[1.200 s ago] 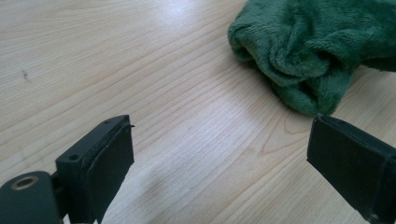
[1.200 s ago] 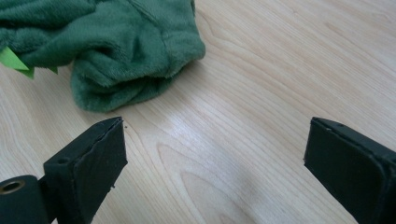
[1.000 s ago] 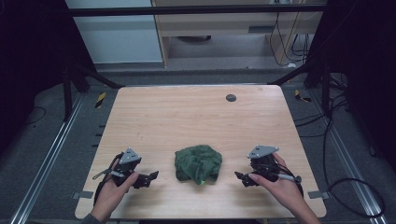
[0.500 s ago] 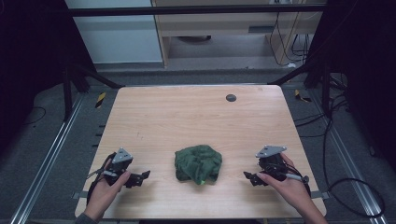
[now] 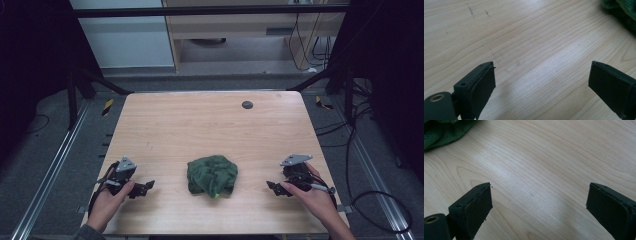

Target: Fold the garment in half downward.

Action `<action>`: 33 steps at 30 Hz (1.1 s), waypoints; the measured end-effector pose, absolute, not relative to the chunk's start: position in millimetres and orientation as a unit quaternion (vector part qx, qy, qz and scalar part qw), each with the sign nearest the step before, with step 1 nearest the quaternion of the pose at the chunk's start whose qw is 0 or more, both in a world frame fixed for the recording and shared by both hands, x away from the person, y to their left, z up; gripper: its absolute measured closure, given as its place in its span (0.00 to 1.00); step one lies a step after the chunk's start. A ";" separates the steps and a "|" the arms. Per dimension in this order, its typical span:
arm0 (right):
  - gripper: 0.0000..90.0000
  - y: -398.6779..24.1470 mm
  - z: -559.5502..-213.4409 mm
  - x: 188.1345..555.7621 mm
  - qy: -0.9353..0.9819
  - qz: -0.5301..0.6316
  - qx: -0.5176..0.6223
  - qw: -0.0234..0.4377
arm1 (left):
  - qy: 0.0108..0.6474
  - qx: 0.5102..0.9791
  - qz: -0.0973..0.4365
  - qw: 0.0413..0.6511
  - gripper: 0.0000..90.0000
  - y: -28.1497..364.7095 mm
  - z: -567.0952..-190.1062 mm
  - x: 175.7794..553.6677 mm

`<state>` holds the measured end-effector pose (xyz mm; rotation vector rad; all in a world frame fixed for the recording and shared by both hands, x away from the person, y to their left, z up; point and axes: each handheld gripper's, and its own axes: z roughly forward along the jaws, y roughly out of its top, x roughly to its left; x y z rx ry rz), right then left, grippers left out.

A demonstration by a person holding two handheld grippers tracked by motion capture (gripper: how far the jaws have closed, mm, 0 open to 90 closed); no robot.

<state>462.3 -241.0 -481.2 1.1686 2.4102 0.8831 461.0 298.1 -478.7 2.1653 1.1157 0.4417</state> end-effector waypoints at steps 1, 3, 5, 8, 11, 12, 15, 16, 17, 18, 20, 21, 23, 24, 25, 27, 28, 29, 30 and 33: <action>0.07 -241.7 -481.7 463.7 0.842 0.310 0.413 0.159 | 0.429 0.825 0.170 0.328 0.07 298.7 -479.4 462.4; 0.08 -243.2 -482.8 467.6 0.839 0.312 0.416 0.160 | 0.431 0.824 0.170 0.325 0.07 300.2 -480.2 465.7; 0.08 -244.0 -484.5 472.1 0.836 0.315 0.421 0.159 | 0.433 0.823 0.175 0.324 0.07 301.2 -481.0 469.6; 0.08 -244.6 -487.1 479.5 0.829 0.318 0.431 0.159 | 0.435 0.821 0.179 0.323 0.07 301.9 -481.6 475.6; 0.08 -243.8 -488.8 486.6 0.823 0.322 0.440 0.162 | 0.435 0.821 0.181 0.321 0.07 302.4 -482.1 481.3; 0.08 -243.7 -489.0 488.9 0.822 0.322 0.442 0.162 | 0.435 0.822 0.184 0.319 0.07 302.9 -482.4 483.5; 0.08 -243.5 -490.0 495.8 0.814 0.326 0.451 0.166 | 0.439 0.819 0.186 0.320 0.07 303.4 -484.7 490.1; 0.08 -243.5 -490.2 497.8 0.811 0.328 0.455 0.167 | 0.440 0.818 0.187 0.321 0.07 303.0 -485.8 492.3; 0.08 -243.5 -490.7 499.8 0.808 0.330 0.458 0.169 | 0.440 0.816 0.188 0.323 0.07 302.4 -486.9 494.2; 0.09 -243.6 -491.1 501.6 0.805 0.331 0.462 0.171 | 0.439 0.816 0.191 0.324 0.07 301.8 -487.9 496.0; 0.09 -243.7 -493.2 505.1 0.797 0.333 0.472 0.176 | 0.442 0.814 0.193 0.324 0.07 300.5 -490.4 499.9; 0.09 -243.8 -494.5 506.9 0.794 0.334 0.477 0.175 | 0.443 0.812 0.194 0.326 0.07 299.8 -491.7 501.9; 0.10 -243.7 -497.5 510.1 0.786 0.333 0.488 0.181 | 0.445 0.811 0.193 0.328 0.07 298.2 -494.1 505.0; 0.10 -243.8 -499.5 511.9 0.783 0.331 0.492 0.186 | 0.446 0.810 0.193 0.330 0.07 297.6 -495.2 506.3; 0.10 -243.5 -500.7 512.8 0.779 0.331 0.499 0.185 | 0.446 0.809 0.194 0.331 0.07 297.1 -496.4 507.5; 0.09 -242.9 -504.7 515.2 0.774 0.332 0.507 0.184 | 0.449 0.807 0.194 0.331 0.07 296.3 -499.4 510.0; 0.09 -242.2 -506.1 515.5 0.770 0.334 0.509 0.191 | 0.452 0.806 0.194 0.330 0.07 296.2 -501.3 511.3; 0.08 -241.5 -506.8 515.8 0.768 0.335 0.511 0.194 | 0.457 0.803 0.192 0.331 0.07 296.0 -503.3 512.3; 0.08 -240.3 -507.3 516.1 0.766 0.337 0.512 0.195 | 0.459 0.800 0.195 0.332 0.07 295.4 -505.3 512.8; 0.04 -235.4 -512.0 516.8 0.766 0.332 0.504 0.221 | 0.455 0.800 0.204 0.333 0.05 294.5 -507.4 513.3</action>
